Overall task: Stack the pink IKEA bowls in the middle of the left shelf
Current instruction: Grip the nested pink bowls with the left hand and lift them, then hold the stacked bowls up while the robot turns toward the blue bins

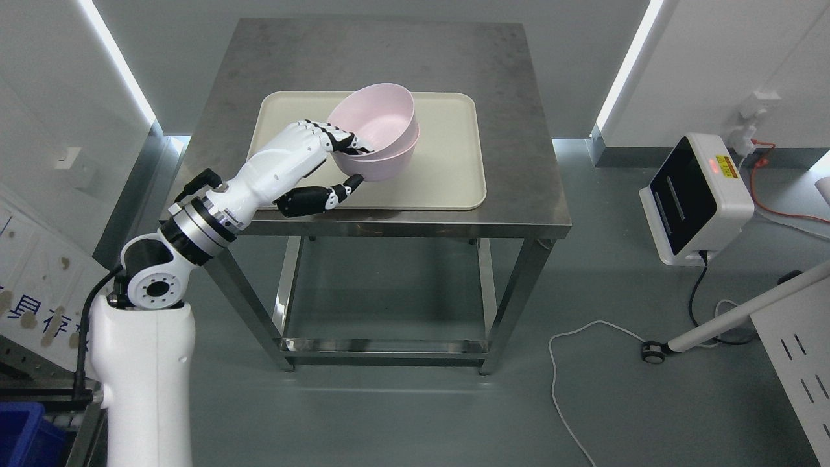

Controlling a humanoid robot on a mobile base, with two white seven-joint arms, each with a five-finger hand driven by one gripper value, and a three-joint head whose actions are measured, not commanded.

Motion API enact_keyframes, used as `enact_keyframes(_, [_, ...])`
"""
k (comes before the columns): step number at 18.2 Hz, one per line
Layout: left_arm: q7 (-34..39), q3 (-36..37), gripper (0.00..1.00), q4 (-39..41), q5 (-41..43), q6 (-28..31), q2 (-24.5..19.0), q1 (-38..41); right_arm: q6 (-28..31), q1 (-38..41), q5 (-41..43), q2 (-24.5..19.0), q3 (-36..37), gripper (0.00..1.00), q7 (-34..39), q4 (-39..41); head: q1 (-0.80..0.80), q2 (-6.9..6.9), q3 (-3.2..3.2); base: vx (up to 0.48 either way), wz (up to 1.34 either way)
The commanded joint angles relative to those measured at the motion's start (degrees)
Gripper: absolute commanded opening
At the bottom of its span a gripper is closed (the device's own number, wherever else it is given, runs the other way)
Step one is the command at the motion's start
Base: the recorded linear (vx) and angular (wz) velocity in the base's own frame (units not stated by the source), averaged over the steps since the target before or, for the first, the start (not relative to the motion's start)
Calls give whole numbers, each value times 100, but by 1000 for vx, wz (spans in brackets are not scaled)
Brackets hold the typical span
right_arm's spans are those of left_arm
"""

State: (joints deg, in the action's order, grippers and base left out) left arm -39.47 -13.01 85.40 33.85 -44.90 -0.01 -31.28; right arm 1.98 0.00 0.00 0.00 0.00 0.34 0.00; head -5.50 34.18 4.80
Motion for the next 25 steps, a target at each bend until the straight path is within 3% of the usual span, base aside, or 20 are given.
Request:
enact_keyframes(1, [-78,-378,2,434,-510,-10,-99,438,4,167,0,100,62,100,1,193,0,0,0,-1,-17])
enact_keyframes(4, [-448,-342,2,434,-582,-10,-99,508,4,167,0,100,70,100,1,193,0,0,0,0,-16])
enact_keyframes(25, [-395,-140,3,583,-1601,-10,-99,737,4,167,0,100,62,100,1,193,0,0,0,-21,-1])
